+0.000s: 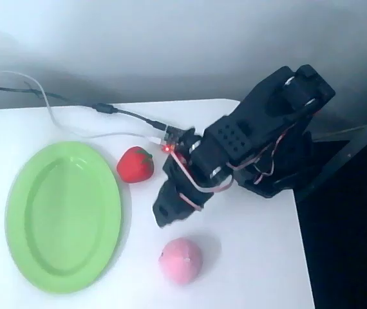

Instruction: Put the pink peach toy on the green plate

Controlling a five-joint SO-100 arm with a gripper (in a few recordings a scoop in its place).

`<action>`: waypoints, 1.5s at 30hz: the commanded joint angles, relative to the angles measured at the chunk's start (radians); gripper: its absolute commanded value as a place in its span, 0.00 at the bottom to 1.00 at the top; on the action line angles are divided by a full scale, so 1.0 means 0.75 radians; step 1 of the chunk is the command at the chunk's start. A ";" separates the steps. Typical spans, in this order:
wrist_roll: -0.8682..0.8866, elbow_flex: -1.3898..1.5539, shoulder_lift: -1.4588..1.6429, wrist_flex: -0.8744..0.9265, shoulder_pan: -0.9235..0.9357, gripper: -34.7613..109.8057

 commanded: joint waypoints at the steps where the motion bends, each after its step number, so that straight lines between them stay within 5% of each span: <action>1: 0.135 0.020 -0.008 -0.078 -0.176 0.49; 34: 0.288 0.074 -0.391 -0.534 -0.340 0.57; 39: 0.292 0.057 -0.464 -0.538 -0.352 0.53; 45: 0.309 0.043 -0.526 -0.538 -0.362 0.32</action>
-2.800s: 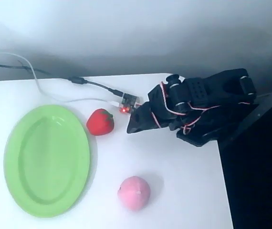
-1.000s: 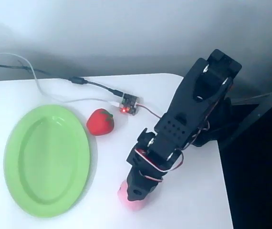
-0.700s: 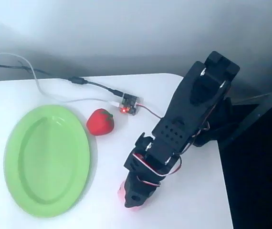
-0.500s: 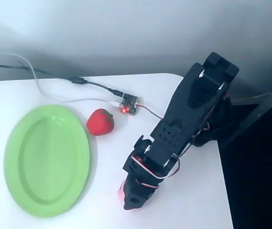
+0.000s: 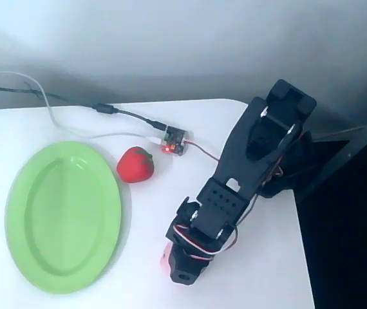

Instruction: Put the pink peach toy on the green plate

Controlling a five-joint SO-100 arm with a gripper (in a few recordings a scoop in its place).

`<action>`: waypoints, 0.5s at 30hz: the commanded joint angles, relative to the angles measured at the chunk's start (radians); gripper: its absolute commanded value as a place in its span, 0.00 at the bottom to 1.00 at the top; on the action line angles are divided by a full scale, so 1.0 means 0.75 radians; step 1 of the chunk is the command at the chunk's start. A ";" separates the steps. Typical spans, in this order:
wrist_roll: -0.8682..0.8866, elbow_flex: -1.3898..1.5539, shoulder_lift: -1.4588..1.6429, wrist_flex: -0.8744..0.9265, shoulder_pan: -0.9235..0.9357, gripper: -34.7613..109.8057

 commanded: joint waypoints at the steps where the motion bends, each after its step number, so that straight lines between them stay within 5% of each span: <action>1: 0.008 -0.018 -0.004 0.008 -0.016 0.30; 15: -0.096 -0.035 0.262 0.008 0.157 0.24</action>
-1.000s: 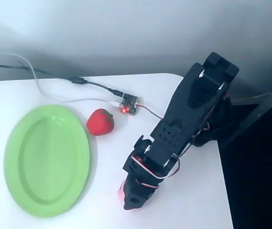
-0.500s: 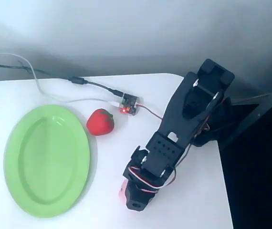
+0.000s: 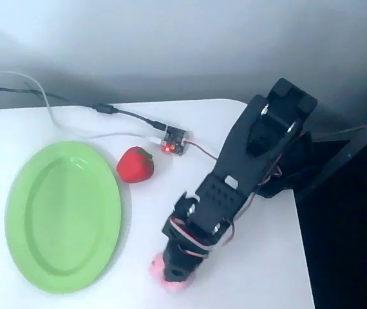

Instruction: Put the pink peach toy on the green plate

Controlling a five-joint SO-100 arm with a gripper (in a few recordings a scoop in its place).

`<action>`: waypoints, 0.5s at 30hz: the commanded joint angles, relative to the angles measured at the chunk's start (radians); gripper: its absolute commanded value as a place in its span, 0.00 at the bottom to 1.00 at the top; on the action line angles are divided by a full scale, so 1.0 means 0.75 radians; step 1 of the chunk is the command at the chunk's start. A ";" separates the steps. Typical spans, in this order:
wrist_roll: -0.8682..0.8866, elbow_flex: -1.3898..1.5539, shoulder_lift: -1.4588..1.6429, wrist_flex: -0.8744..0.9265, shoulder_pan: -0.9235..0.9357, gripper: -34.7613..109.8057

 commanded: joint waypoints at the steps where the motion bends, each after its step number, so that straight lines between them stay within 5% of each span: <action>1: -0.063 -0.022 0.225 0.008 0.108 0.24; 9: -0.247 0.037 0.430 -0.342 0.462 0.24; 15: -0.346 -0.295 0.039 -0.250 0.654 0.24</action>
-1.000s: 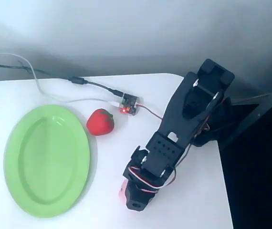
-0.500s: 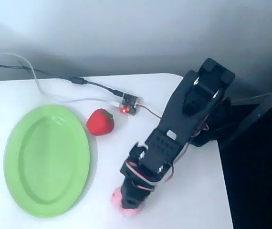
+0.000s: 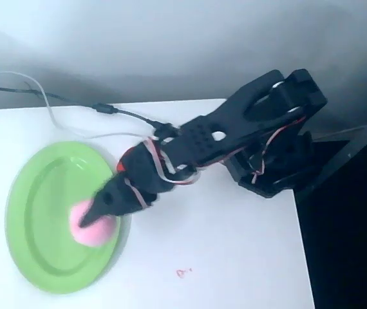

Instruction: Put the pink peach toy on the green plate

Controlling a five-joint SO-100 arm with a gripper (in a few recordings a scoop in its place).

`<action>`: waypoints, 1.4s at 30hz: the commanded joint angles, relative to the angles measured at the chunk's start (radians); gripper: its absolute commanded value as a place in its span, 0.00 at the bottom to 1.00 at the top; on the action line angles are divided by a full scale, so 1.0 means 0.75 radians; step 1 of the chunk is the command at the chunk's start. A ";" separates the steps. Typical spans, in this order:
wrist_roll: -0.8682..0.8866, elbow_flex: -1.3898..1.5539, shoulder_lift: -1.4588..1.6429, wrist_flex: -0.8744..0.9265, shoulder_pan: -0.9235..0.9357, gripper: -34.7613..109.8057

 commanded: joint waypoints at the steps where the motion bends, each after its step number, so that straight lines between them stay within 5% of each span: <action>1: -0.061 -0.288 -0.209 0.143 0.070 0.24; 13: -0.002 -0.650 -0.610 0.669 0.110 0.24; 32: -0.135 -1.145 -1.086 0.695 0.112 0.24; 38: -0.025 -1.158 -1.094 0.693 0.115 0.48; 42: -0.045 -1.174 -1.096 0.691 0.119 0.51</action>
